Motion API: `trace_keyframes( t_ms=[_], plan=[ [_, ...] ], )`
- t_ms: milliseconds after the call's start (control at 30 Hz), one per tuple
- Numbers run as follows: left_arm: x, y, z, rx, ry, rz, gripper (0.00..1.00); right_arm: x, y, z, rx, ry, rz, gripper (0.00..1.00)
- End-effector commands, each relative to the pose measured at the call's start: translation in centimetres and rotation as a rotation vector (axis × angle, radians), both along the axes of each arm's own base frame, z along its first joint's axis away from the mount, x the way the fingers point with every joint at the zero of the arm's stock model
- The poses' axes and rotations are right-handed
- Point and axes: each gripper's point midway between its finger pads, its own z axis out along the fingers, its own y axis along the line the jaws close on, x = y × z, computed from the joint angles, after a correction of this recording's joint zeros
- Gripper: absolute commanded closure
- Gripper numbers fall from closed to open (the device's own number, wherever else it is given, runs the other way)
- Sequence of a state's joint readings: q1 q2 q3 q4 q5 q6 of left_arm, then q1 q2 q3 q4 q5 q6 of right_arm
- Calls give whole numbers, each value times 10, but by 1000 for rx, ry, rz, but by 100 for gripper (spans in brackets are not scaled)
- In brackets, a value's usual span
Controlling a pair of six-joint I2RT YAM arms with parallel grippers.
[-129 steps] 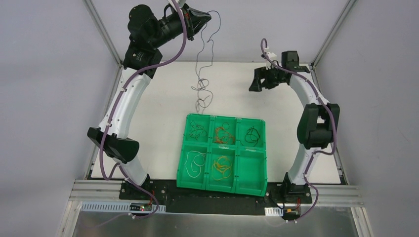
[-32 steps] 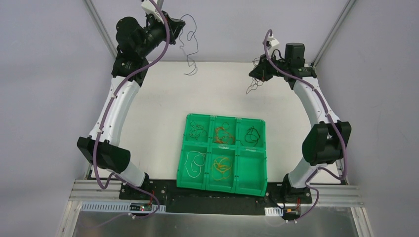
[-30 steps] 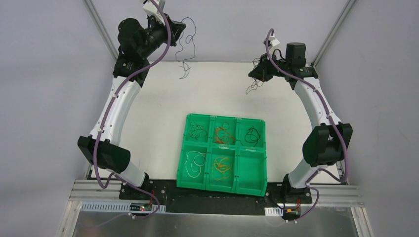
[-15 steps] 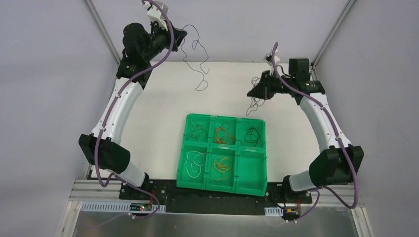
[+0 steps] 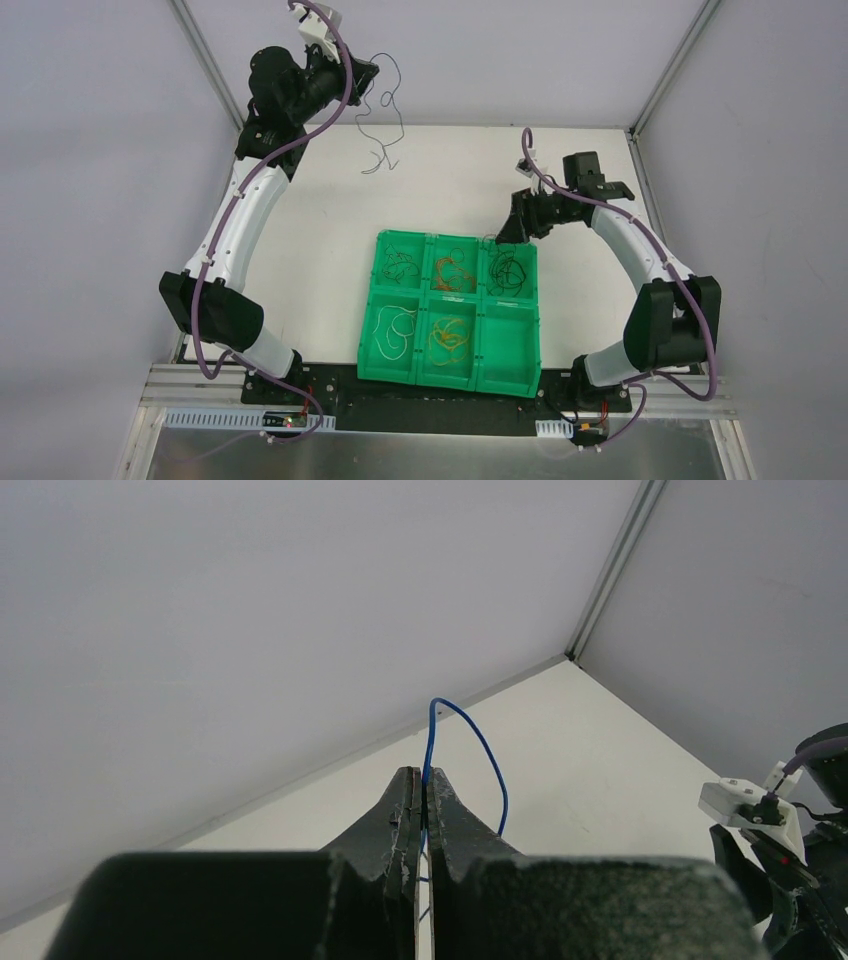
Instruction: Untangle the cables
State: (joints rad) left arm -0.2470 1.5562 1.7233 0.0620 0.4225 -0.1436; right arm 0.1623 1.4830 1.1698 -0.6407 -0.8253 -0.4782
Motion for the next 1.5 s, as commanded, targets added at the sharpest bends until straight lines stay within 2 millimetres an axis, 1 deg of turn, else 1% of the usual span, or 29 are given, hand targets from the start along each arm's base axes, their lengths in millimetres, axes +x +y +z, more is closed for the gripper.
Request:
trace_keyframes(
  t_ms=[0, 133, 267, 333, 400, 433, 500, 567, 667, 733, 800, 900, 967, 1033, 1067, 1133, 1233, 1333, 1467],
  plan=[
    [-15, 0, 32, -13, -83, -30, 100, 0, -8, 23, -36, -104, 28, 40],
    [-14, -1, 30, -17, -74, -34, 100, -7, -15, 16, -88, -111, 63, 41],
    [-15, -3, 26, -19, -62, -46, 100, 5, -15, -2, -156, -99, 59, 41],
    [-15, -3, 27, -19, -62, -49, 100, 11, -12, -7, -174, -73, 64, 44],
    [-16, -3, 29, -19, -64, -52, 100, 12, -11, -11, -180, -36, 71, 48],
    [-18, -5, 30, -18, -64, -65, 100, 11, -10, -9, -171, -27, 73, 48],
    [-27, -13, 34, -26, -61, -128, 100, 15, -4, 7, -125, -64, 56, 45],
    [-44, -28, 42, -44, -58, -231, 100, 23, 5, 32, -53, -141, 20, 38],
    [-75, -57, 50, -47, -62, -387, 100, 35, 16, 71, 49, -253, -36, 25],
    [-97, -75, 52, -37, -73, -472, 100, 38, 17, 91, 83, -307, -74, 22],
    [-123, -93, 57, -25, -100, -548, 100, 42, 12, 102, 74, -330, -129, 21],
    [-158, -111, 66, -19, -136, -647, 100, 50, -8, 108, 44, -340, -251, 17],
    [-181, -122, 71, -27, -141, -713, 100, 56, -27, 107, 5, -340, -345, 13],
    [-201, -133, 75, -36, -143, -770, 100, 63, -48, 110, -11, -339, -444, 10],
    [-210, -138, 76, -41, -143, -794, 100, 66, -60, 114, -9, -340, -493, 9],
    [-227, -149, 77, -51, -134, -844, 100, 70, -76, 123, 1, -341, -574, 8],
    [-251, -165, 77, -69, -110, -907, 100, 73, -98, 138, 39, -347, -675, 5],
    [-274, -183, 70, -78, -78, -972, 100, 70, -108, 152, 66, -369, -713, 5],
    [-294, -204, 49, -70, -21, -1021, 100, 64, -111, 163, 71, -413, -730, 4]
  ],
)
